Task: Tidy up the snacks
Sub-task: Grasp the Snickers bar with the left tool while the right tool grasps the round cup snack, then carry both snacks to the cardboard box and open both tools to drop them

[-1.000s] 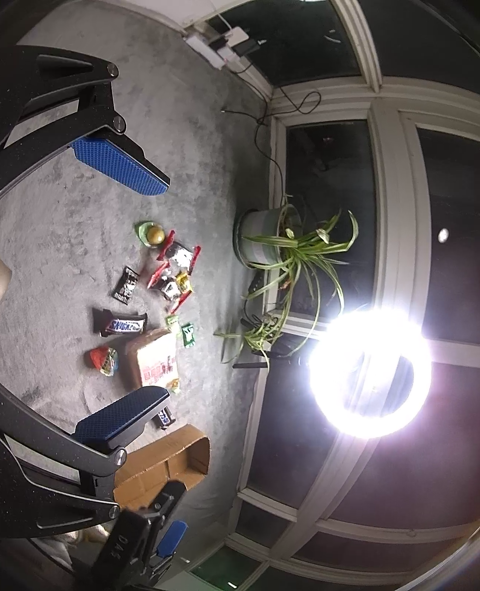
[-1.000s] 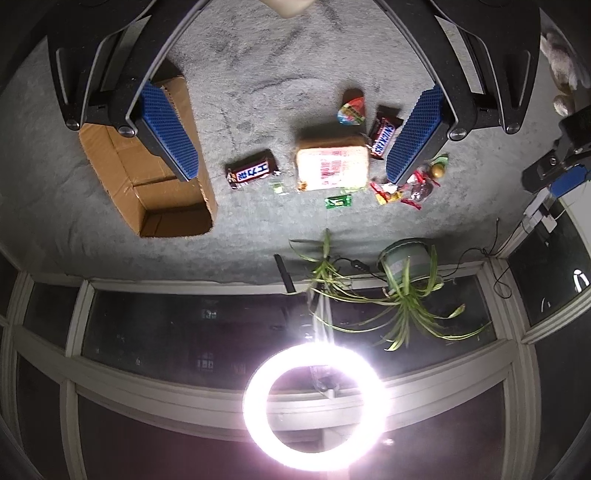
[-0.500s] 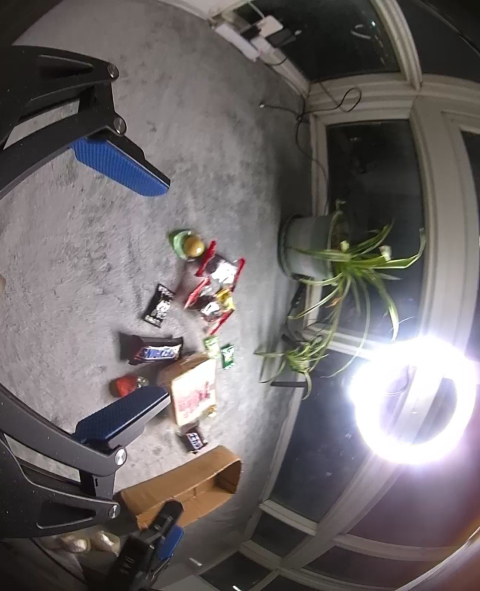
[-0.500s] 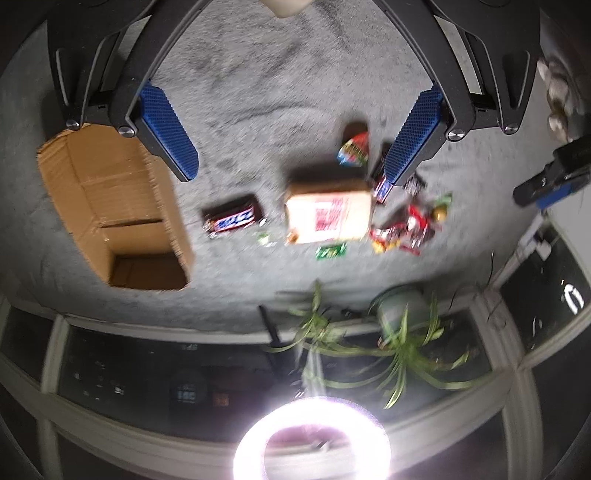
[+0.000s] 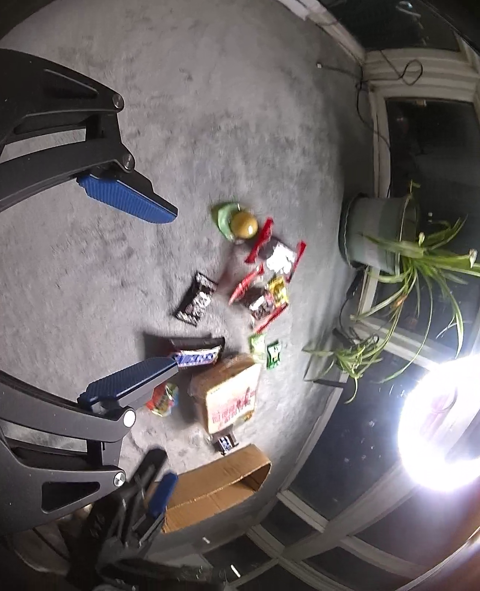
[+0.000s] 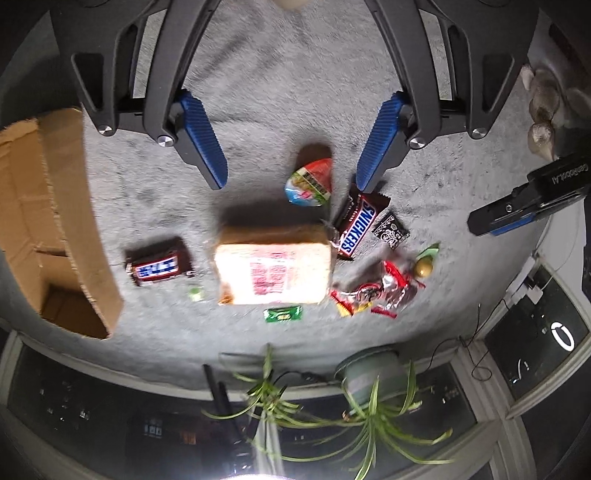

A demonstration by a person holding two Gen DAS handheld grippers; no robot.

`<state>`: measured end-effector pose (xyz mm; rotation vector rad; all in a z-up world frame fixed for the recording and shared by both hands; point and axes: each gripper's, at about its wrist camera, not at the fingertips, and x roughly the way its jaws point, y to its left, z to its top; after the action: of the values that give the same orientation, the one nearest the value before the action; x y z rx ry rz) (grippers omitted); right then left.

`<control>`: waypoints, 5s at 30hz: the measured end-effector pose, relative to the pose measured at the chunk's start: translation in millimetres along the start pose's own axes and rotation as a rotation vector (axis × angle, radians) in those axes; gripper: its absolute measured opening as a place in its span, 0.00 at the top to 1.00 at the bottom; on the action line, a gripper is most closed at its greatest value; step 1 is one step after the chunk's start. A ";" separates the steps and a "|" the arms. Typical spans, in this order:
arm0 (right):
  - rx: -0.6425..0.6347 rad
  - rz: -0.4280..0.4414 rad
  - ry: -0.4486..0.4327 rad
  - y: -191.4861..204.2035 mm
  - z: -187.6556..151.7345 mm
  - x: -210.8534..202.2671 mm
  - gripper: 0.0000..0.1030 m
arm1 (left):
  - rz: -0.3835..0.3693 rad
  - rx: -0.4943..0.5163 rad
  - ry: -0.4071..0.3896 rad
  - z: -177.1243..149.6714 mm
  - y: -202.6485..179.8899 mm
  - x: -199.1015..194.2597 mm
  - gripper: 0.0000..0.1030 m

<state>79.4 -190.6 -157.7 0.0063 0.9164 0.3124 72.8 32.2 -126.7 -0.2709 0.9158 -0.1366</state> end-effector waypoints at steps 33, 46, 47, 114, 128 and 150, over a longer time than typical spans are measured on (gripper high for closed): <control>-0.070 0.078 0.124 5.7 -2.6 66.7 0.57 | -0.148 0.174 0.209 18.3 -46.1 116.1 0.68; -0.132 0.043 0.128 10.5 -0.8 69.1 0.69 | -0.106 0.244 0.212 17.5 -56.4 121.3 0.69; -0.138 0.040 0.128 10.9 -0.6 69.3 0.69 | -0.100 0.255 0.210 17.3 -57.4 121.8 0.69; 0.200 -0.199 -0.109 -275.2 -11.3 -90.0 0.72 | -0.428 0.377 0.104 -5.0 -318.1 102.0 0.73; 0.227 -0.209 -0.110 -285.8 -12.1 -91.9 0.72 | -0.404 0.403 0.133 -9.8 -334.0 112.3 0.71; 0.155 -0.043 -0.141 -202.3 28.0 -78.5 0.33 | -0.316 0.261 0.060 7.0 -237.7 75.5 0.56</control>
<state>110.0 -401.3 -107.3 0.1494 0.7976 0.1973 123.5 -211.7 -111.7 -0.1674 0.8992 -0.5542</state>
